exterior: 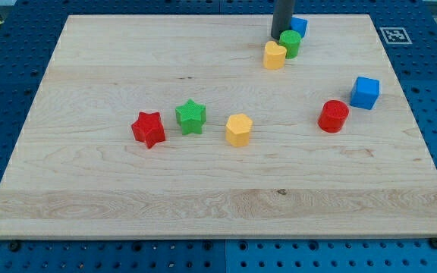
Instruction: Move your arm to the top left of the blue triangle
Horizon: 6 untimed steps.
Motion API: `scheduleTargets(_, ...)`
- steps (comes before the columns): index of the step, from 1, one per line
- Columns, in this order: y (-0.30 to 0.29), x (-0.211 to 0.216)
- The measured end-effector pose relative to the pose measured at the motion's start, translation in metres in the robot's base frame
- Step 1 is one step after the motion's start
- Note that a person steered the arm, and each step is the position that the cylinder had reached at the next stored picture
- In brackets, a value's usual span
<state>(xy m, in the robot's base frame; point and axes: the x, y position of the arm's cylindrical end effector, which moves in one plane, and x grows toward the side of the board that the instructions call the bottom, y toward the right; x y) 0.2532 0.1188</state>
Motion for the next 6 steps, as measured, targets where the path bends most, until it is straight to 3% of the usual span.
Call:
scheduleTargets(2, 0.016, 0.000)
scheduleTargets(6, -0.061, 0.018)
